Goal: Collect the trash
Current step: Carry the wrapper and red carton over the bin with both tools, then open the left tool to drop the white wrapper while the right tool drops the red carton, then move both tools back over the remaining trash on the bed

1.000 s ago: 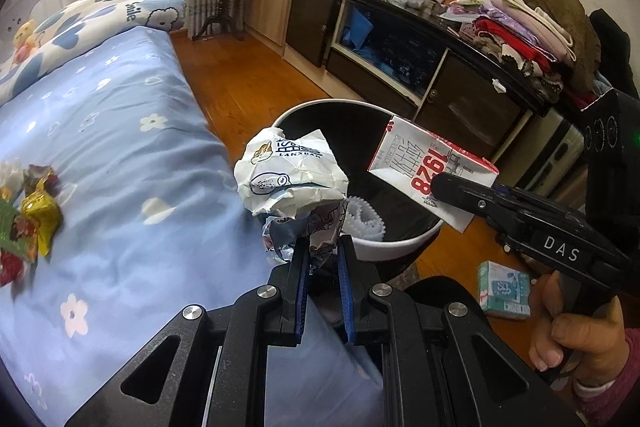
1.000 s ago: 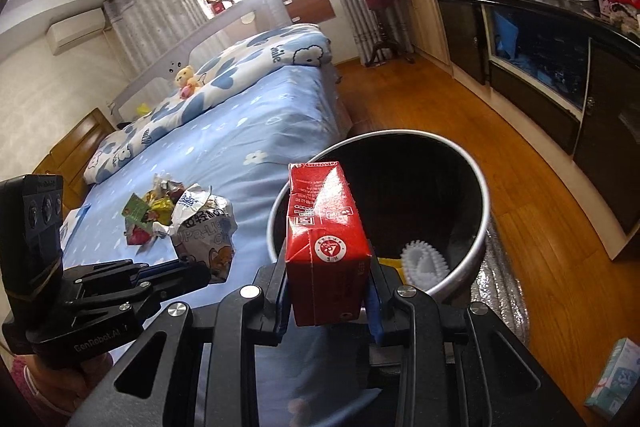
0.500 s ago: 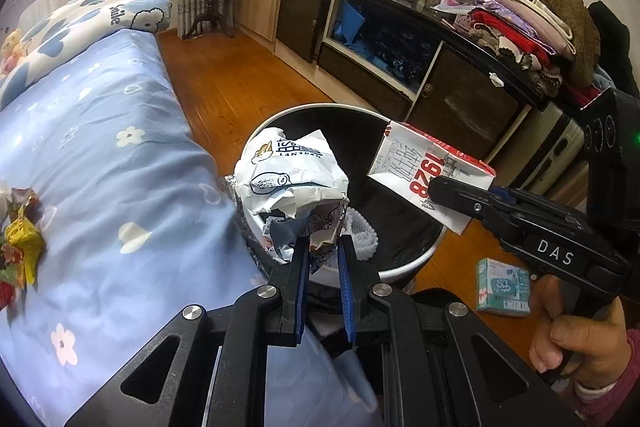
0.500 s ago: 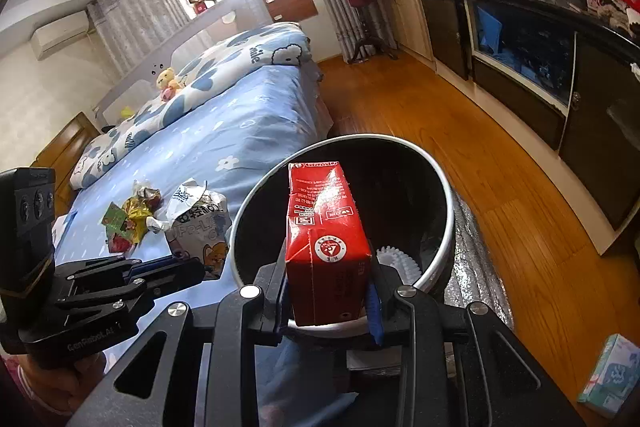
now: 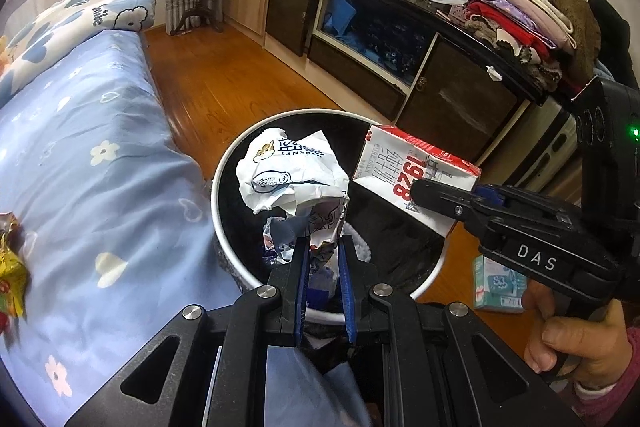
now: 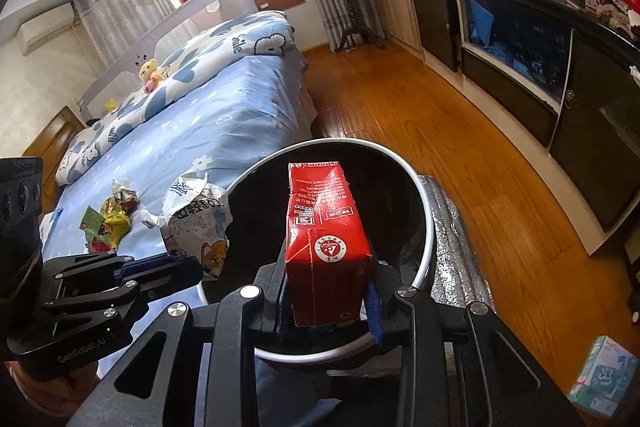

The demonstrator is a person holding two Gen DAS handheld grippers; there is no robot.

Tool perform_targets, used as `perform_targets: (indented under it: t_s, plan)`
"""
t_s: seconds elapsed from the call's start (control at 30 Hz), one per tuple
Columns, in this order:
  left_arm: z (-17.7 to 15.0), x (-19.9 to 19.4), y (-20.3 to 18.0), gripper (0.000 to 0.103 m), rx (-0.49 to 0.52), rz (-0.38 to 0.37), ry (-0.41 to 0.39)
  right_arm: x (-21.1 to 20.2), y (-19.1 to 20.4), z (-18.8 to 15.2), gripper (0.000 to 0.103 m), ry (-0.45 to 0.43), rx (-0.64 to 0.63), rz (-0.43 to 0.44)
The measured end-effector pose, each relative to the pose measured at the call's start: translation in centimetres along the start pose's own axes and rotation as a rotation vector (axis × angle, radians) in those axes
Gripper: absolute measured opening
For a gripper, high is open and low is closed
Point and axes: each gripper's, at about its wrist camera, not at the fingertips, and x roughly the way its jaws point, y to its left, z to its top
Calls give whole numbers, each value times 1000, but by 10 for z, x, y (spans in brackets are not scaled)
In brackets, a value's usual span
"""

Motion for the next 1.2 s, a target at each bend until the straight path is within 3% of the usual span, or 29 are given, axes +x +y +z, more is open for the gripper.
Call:
perform_targets:
  t_s: [0.33,0.43,0.5,0.6,0.73,0.97,1.2]
  plan:
    - [7,16,-5,17,15,10,32,11,-9,7,31,35,20,-6]
    - [9,16,-7,26,14,21,24,13,-10,9,34,40,34,8]
    - [7,13,-8,38,13,32,14,12,-10,10,37,40,44,7]
    - [0,5,-6,41,7,44,-12,10,-12,12,46,33,61,16]
    - [-18,-8,1,49,-25,67,-42,5,-8,9,47,15,68,27]
    - [-64,-41,27,55,-123,114,-89,-2,18,2,70,-18,57,67]
    - [-112,-76,62,55,-246,183,-110,0,69,-7,75,-21,-11,133]
